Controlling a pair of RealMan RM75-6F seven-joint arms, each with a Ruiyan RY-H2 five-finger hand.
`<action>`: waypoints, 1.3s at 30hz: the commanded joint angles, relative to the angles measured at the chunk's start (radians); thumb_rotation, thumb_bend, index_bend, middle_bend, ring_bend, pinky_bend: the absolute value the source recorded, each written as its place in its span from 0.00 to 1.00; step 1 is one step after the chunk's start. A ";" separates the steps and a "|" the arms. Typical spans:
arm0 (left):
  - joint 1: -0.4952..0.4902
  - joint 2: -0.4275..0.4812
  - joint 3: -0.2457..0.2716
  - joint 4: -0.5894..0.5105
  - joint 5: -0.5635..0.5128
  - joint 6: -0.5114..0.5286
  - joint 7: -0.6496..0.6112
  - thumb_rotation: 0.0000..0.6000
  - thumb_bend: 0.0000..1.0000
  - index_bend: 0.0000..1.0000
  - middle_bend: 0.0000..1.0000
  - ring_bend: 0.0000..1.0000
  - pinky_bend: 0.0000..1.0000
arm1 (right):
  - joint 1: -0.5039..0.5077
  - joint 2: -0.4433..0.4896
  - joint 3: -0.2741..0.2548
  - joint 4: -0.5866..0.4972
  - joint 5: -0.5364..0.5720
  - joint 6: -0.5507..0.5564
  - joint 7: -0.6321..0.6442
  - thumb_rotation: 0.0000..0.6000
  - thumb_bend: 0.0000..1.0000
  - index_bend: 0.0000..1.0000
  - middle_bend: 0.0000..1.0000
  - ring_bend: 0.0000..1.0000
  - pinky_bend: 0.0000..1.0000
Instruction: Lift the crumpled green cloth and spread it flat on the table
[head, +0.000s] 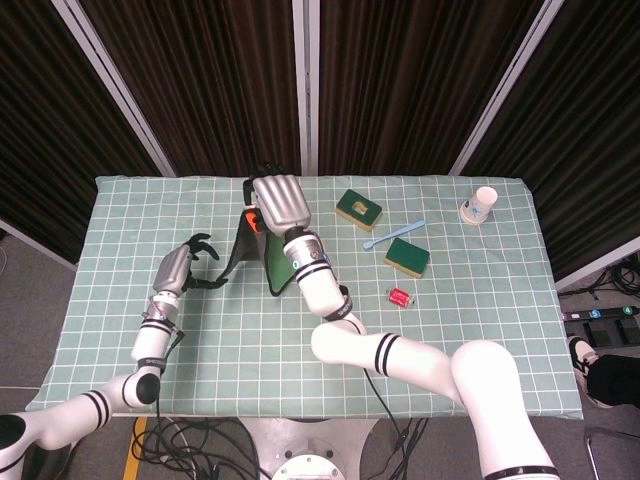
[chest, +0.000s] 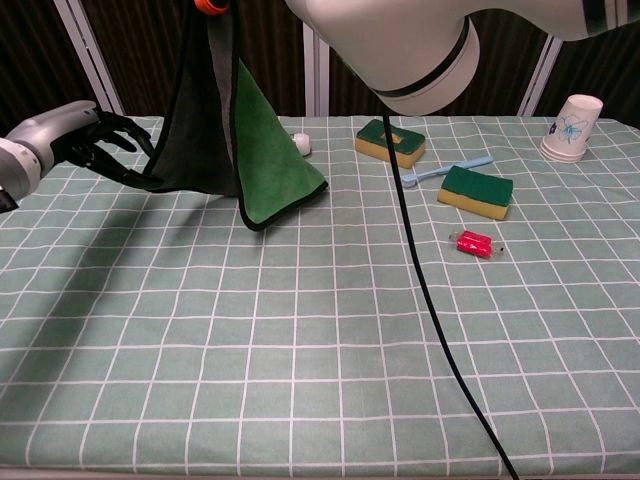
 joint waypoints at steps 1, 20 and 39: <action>0.002 -0.014 -0.015 -0.004 -0.014 0.021 -0.002 0.98 0.22 0.62 0.30 0.25 0.34 | -0.024 0.021 -0.012 -0.039 -0.015 0.011 0.016 1.00 0.47 0.75 0.34 0.17 0.21; 0.072 0.077 0.004 -0.116 0.194 0.216 -0.107 1.00 0.48 0.83 0.44 0.30 0.35 | -0.346 0.335 -0.105 -0.509 -0.167 0.055 0.255 1.00 0.49 0.75 0.34 0.17 0.21; -0.121 0.057 -0.130 0.124 0.124 0.129 -0.035 1.00 0.47 0.83 0.44 0.30 0.35 | -0.268 0.282 -0.065 -0.122 -0.385 -0.132 0.665 1.00 0.49 0.77 0.35 0.17 0.19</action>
